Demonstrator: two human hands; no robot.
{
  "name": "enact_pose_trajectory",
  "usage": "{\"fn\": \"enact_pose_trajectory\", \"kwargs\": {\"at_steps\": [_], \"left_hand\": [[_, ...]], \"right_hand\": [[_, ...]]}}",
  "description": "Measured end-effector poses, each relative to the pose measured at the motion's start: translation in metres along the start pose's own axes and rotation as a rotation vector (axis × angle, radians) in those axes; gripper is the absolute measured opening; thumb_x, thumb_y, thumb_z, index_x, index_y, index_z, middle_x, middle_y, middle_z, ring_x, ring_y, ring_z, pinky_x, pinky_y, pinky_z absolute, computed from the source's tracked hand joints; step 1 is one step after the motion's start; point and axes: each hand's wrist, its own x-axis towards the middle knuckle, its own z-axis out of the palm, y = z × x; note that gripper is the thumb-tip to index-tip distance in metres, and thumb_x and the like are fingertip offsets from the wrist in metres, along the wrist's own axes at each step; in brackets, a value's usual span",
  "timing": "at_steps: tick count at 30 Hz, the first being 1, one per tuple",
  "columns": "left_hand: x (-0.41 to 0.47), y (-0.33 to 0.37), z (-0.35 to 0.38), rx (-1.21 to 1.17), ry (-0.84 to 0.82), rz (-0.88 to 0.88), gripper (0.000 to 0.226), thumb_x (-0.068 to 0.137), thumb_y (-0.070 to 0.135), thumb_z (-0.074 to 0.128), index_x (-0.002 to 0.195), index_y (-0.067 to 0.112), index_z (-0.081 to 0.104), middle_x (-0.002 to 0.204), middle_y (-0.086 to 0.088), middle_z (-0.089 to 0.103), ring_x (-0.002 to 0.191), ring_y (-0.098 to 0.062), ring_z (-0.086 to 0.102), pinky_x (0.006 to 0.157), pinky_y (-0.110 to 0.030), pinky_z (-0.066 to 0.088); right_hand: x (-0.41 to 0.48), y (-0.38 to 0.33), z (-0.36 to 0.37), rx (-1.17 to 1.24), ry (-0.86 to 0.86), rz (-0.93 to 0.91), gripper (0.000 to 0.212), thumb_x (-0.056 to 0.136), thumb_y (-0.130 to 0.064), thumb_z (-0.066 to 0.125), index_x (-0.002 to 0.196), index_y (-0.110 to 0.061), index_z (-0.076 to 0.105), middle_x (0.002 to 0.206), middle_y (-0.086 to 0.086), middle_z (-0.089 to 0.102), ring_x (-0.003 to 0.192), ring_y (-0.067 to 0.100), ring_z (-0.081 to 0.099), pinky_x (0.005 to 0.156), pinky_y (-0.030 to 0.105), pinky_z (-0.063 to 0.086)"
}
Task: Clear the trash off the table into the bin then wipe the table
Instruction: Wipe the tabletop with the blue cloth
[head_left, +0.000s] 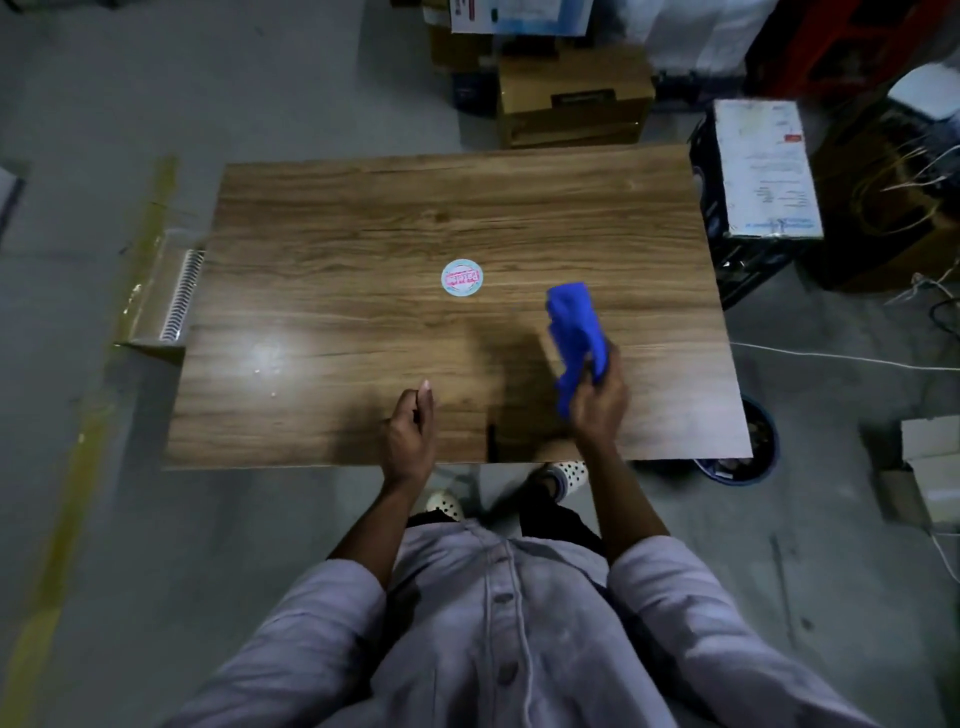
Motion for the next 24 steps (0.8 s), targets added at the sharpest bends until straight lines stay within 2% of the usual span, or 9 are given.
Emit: {"fn": "enact_pose_trajectory", "kwargs": {"at_steps": [3, 5, 7, 9, 11, 14, 17, 21, 24], "left_hand": [[0.003, 0.005, 0.006, -0.028, -0.057, -0.017, 0.05, 0.104, 0.048, 0.043, 0.074, 0.012, 0.06, 0.055, -0.007, 0.058, 0.051, -0.029, 0.057, 0.052, -0.031, 0.038], [0.003, 0.001, 0.012, -0.021, -0.106, -0.011, 0.059, 0.104, 0.055, 0.038, 0.072, 0.01, 0.06, 0.057, -0.008, 0.062, 0.053, -0.029, 0.061, 0.053, -0.035, 0.045], [0.003, 0.003, 0.017, -0.024, -0.146, 0.0, 0.063, 0.101, 0.057, 0.036, 0.069, 0.008, 0.06, 0.057, -0.008, 0.062, 0.052, -0.026, 0.06, 0.052, -0.035, 0.044], [0.005, 0.009, 0.022, 0.002, -0.14, 0.029, 0.059, 0.1, 0.053, 0.042, 0.066, 0.008, 0.057, 0.055, -0.01, 0.058, 0.048, -0.024, 0.053, 0.05, -0.032, 0.03], [0.014, 0.016, 0.028, 0.032, -0.096, 0.018, 0.051, 0.099, 0.045, 0.054, 0.064, 0.008, 0.054, 0.054, -0.013, 0.056, 0.051, -0.029, 0.051, 0.054, -0.03, 0.02], [0.033, 0.033, 0.04, 0.021, -0.073, -0.033, 0.048, 0.094, 0.051, 0.054, 0.063, 0.015, 0.047, 0.051, -0.004, 0.045, 0.052, -0.031, 0.049, 0.055, -0.031, 0.021], [0.061, 0.045, 0.062, 0.046, -0.074, -0.013, 0.045, 0.09, 0.054, 0.054, 0.069, 0.014, 0.054, 0.055, 0.002, 0.052, 0.056, -0.027, 0.057, 0.055, -0.028, 0.031], [0.109, 0.061, 0.1, 0.112, -0.064, -0.014, 0.04, 0.084, 0.059, 0.052, 0.08, 0.021, 0.063, 0.072, 0.003, 0.067, 0.076, -0.024, 0.066, 0.066, -0.033, 0.049], [0.146, 0.063, 0.128, 0.153, -0.04, 0.058, 0.044, 0.079, 0.054, 0.053, 0.097, 0.017, 0.07, 0.091, -0.007, 0.071, 0.091, -0.033, 0.066, 0.08, -0.037, 0.049]], "right_hand": [[0.023, 0.011, -0.027, -0.178, 0.079, 0.073, 0.055, 0.09, -0.026, 0.047, 0.145, -0.022, 0.051, 0.126, 0.014, 0.066, 0.114, 0.035, 0.062, 0.098, 0.047, 0.048], [0.021, 0.022, -0.033, -0.44, -0.019, 0.126, 0.059, 0.091, -0.02, 0.047, 0.15, -0.018, 0.045, 0.139, 0.017, 0.057, 0.129, 0.038, 0.052, 0.108, 0.054, 0.036], [0.001, 0.034, -0.025, -0.656, -0.187, 0.017, 0.068, 0.087, -0.036, 0.037, 0.151, -0.016, 0.046, 0.15, 0.018, 0.05, 0.142, 0.036, 0.043, 0.11, 0.06, 0.029], [-0.018, 0.035, -0.014, -0.684, -0.391, -0.21, 0.076, 0.08, -0.047, 0.029, 0.144, -0.016, 0.055, 0.133, 0.025, 0.062, 0.126, 0.042, 0.059, 0.099, 0.058, 0.044], [-0.019, 0.018, -0.01, -0.629, -0.501, -0.274, 0.066, 0.086, -0.04, 0.036, 0.145, -0.017, 0.054, 0.114, 0.029, 0.069, 0.103, 0.048, 0.066, 0.085, 0.051, 0.051], [0.025, -0.014, -0.007, -0.37, -0.28, -0.1, 0.042, 0.103, -0.023, 0.048, 0.144, -0.014, 0.054, 0.118, 0.027, 0.068, 0.107, 0.046, 0.063, 0.086, 0.045, 0.047], [0.082, -0.046, -0.014, -0.154, -0.073, -0.003, 0.032, 0.105, -0.028, 0.047, 0.132, -0.015, 0.059, 0.114, 0.018, 0.069, 0.108, 0.04, 0.062, 0.097, 0.049, 0.046], [0.155, -0.067, -0.013, -0.204, 0.016, -0.021, 0.027, 0.106, -0.03, 0.044, 0.126, -0.021, 0.059, 0.109, 0.009, 0.068, 0.112, 0.033, 0.059, 0.116, 0.057, 0.02], [0.201, -0.078, 0.0, -0.255, 0.045, 0.011, 0.029, 0.106, -0.032, 0.043, 0.13, -0.022, 0.057, 0.113, 0.013, 0.064, 0.114, 0.033, 0.056, 0.111, 0.049, 0.018]]}}
